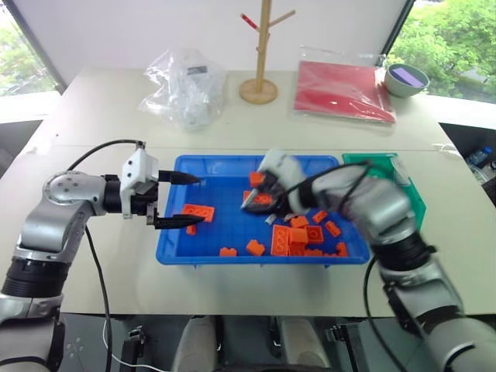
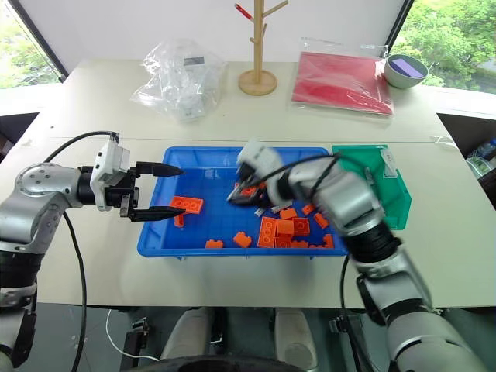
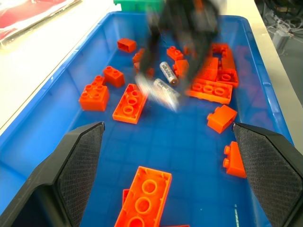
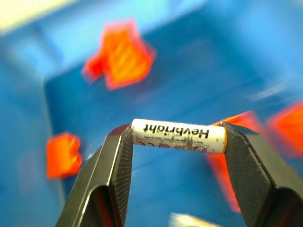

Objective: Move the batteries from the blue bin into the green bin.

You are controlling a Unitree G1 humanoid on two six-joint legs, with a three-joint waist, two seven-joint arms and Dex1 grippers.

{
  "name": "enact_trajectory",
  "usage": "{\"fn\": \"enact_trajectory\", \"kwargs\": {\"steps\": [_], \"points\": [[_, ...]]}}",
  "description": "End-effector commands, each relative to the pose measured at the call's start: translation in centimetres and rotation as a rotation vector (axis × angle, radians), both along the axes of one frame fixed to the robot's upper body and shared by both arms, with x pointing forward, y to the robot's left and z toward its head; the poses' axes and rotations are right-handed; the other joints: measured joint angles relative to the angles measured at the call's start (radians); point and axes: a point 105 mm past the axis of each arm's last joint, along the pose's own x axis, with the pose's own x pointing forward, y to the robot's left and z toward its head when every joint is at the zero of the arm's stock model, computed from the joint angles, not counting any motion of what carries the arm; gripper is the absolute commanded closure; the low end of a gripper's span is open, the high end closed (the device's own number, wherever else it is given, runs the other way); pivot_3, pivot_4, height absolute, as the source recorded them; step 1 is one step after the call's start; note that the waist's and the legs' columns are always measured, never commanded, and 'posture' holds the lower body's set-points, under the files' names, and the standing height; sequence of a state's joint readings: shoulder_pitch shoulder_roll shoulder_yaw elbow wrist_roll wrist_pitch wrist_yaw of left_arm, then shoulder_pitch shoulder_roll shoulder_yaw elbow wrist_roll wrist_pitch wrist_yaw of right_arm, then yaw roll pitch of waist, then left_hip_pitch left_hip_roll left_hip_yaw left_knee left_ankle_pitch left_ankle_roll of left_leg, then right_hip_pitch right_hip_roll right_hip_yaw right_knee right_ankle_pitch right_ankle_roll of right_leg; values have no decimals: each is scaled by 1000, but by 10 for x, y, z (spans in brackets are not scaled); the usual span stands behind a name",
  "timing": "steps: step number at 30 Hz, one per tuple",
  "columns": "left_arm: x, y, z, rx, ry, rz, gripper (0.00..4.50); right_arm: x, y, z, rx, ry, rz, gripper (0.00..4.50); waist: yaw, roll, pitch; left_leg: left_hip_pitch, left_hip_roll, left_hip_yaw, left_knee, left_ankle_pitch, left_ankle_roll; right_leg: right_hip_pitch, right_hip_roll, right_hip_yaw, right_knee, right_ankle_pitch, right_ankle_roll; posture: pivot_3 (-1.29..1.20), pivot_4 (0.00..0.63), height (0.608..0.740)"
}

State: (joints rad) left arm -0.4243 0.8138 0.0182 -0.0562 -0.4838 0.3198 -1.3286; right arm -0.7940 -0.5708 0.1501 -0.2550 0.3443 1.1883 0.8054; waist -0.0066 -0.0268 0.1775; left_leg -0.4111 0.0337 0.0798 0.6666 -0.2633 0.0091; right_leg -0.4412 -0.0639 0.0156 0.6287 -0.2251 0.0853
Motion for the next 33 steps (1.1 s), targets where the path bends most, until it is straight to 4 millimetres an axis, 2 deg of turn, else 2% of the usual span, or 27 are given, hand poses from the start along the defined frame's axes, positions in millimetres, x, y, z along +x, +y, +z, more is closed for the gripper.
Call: {"fn": "enact_trajectory", "kwargs": {"steps": [1, 2, 5, 7, 11, 14, 16, 21, 23, 25, 27, 33], "points": [[-1, -2, 4, -4, -33, -19, 0, 7, -74, 31, 4, -77, -223, 2289, 9, 0, 0, 0, 0, 0, 0, 0, 0, 0, -1, 0, -1, 0, 0, 0, 150, 736], [0, -3, 4, -5, -34, -20, 0, 6, -98, 32, -29, -84, -291, 2289, 12, 0, 0, -1, 0, 0, 0, 0, 0, 0, -1, 0, -2, 0, 0, 0, 150, 736], [1, -4, 3, -11, -36, -24, 0, -4, -152, 28, -93, -72, -438, 2289, 11, 0, 0, -1, -1, 1, -1, -1, 2, 0, -1, 0, -5, 0, 0, 0, 150, 736], [2, -4, 3, -15, -38, -27, 0, -12, -176, 24, -100, -49, -515, 2289, 8, 0, 0, -1, -1, 2, -2, -1, 2, 0, 0, 0, -5, 0, 0, 0, 150, 736], [5, -7, 1, -17, -42, -32, 0, -16, -185, 12, -109, -37, -550, 2289, -14, 0, 0, 0, 0, 1, -1, -1, 2, 0, 1, 2, -3, 0, 0, 0, 150, 736], [7, -12, 3, -27, -49, -47, 0, -11, -186, 7, -150, -61, -571, 850, -16, 0, 0, 3, 0, 2, 0, -1, 2, 0, 2, 3, 0, 0, 0, 0, 150, 736], [8, -14, 5, -30, -53, -52, 0, -9, -178, 11, -147, -78, -531, 73, -13, 0, 0, 2, 0, 2, 0, -1, 2, 0, 2, 3, 0, 0, 0, 0, 150, 736], [10, -15, 8, -34, -58, -54, 0, 0, -132, 27, -86, -109, -365, 73, -15, 0, 0, 1, 0, 2, 0, -1, 2, -1, 2, 4, -1, 0, 0, 0, 150, 736], [11, -15, 9, -34, -59, -52, 0, 2, -102, 22, -58, -95, -278, 73, -13, 0, 0, 1, 0, 1, -1, -1, 2, -1, 2, 3, 0, 0, 0, 0, 150, 736], [11, -16, 10, -34, -61, -52, 0, -4, -67, 6, -45, -45, -168, 73, -13, 0, 0, 1, 0, 1, -1, -1, 2, -1, 2, 3, 0, 0, 0, 0, 150, 736], [12, -16, 10, -32, -65, -48, 0, -11, -41, -14, -44, 10, -105, 73, -11, 0, 0, 1, 1, 0, -1, -1, 2, -1, 2, 3, 0, 0, 0, 0, 150, 736], [9, -14, 10, -30, -66, -37, 0, -29, -3, -48, -49, 104, -46, 73, -6, -1, 0, -4, 0, 0, 2, -1, 2, -2, -1, 2, 0, 0, 1, 0, 150, 736]]}}
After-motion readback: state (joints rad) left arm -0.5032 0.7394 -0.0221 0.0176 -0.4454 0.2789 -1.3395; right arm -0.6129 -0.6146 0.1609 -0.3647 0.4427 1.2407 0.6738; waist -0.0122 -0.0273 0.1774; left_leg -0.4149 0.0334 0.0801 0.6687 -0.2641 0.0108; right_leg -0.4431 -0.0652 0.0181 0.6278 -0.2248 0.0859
